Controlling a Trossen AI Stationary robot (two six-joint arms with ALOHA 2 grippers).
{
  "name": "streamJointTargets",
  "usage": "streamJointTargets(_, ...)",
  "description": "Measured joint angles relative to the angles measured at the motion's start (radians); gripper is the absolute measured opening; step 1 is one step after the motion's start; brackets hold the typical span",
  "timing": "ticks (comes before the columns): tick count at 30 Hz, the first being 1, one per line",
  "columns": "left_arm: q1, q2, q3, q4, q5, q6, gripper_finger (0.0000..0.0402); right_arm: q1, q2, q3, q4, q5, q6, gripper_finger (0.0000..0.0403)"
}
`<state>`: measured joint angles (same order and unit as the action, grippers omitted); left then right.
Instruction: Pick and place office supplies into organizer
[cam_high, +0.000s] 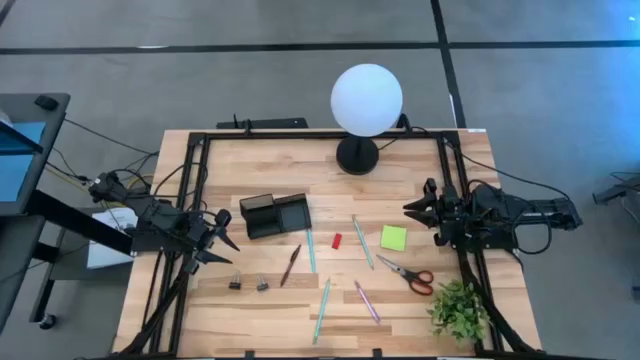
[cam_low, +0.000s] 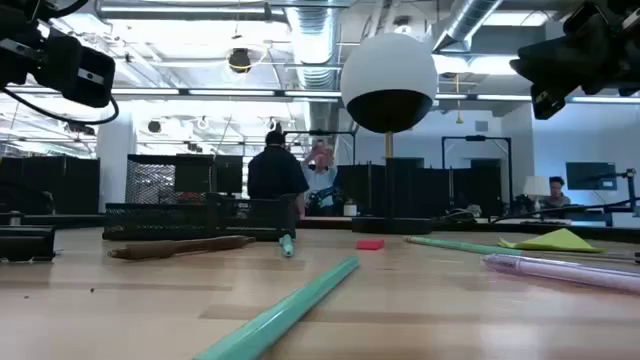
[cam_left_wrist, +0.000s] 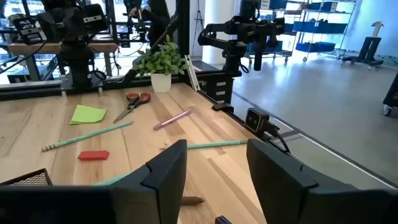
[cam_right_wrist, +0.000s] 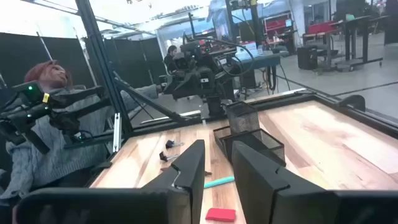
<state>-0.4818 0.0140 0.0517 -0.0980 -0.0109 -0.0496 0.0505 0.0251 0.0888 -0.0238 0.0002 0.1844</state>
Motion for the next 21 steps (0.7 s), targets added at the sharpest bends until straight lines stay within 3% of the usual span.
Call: streamJointTargets(21, 0.0, 0.0, 0.0, 0.0, 0.0, 0.0, 0.0164, 0.0, 0.0, 0.0, 0.0, 0.0, 0.0, 0.0077)
